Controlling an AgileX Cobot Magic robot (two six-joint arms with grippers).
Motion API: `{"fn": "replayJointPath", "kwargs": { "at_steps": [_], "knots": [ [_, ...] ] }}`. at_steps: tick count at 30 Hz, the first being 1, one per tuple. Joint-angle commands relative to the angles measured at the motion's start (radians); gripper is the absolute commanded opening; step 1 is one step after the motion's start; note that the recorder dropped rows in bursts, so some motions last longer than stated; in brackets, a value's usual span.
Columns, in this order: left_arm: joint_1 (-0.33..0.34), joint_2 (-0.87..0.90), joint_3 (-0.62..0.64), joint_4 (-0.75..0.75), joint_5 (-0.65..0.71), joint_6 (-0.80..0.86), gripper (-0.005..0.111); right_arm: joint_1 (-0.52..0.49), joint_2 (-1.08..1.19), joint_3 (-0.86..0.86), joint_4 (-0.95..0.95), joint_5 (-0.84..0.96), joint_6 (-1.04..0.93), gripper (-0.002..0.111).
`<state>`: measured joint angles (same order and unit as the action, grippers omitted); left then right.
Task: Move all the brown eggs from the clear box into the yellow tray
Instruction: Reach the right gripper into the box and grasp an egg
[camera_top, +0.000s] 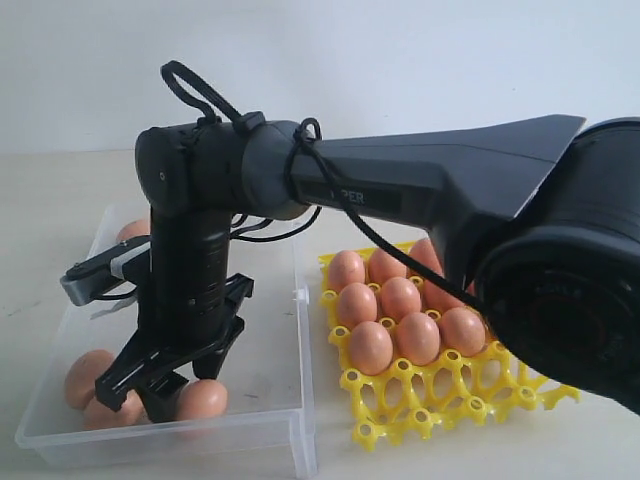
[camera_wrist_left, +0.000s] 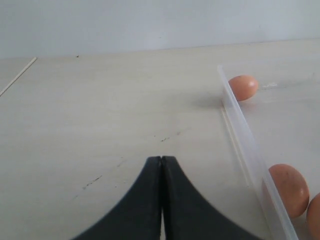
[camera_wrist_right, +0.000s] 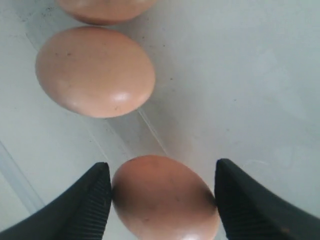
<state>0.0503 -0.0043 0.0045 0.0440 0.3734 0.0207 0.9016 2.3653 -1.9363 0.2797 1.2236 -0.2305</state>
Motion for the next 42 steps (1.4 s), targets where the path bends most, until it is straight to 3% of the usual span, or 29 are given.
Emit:
{"fn": "replayJointPath", "kwargs": {
  "at_steps": [1,5,14,21,25,30,33,37,42],
  "knots": [
    [0.002,0.004,-0.005,0.003,-0.005,0.001,0.0,0.0,-0.029,0.006,-0.093,-0.002,-0.062,0.058],
    [0.002,0.004,-0.005,0.003,-0.005,0.001,0.0,-0.002,-0.038,0.006,-0.186,-0.002,-0.084,0.058],
    [0.002,0.004,-0.005,0.003,-0.005,0.001,0.0,-0.011,-0.048,0.005,-0.205,-0.046,-0.066,0.058],
    [0.002,0.004,-0.005,0.003,-0.005,0.001,0.0,-0.042,-0.057,-0.005,-0.211,-0.208,0.217,0.058],
    [0.002,0.004,-0.005,0.003,-0.005,0.001,0.0,-0.064,-0.096,-0.029,-0.27,-0.217,0.23,0.058],
    [0.002,0.004,-0.005,0.003,-0.005,0.001,0.0,-0.064,-0.147,-0.029,-0.28,-0.065,-0.173,0.058],
    [0.002,0.004,-0.005,0.003,-0.005,0.001,0.0,-0.056,-0.136,-0.029,-0.28,-0.018,-0.222,0.061],
    [0.002,0.004,-0.005,0.003,-0.005,0.001,0.0,-0.052,-0.102,-0.029,-0.28,-0.002,-0.017,0.075],
    [0.002,0.004,-0.005,0.003,-0.005,0.001,0.0,-0.052,-0.077,-0.029,-0.228,-0.024,0.101,0.077]
  ]
}}
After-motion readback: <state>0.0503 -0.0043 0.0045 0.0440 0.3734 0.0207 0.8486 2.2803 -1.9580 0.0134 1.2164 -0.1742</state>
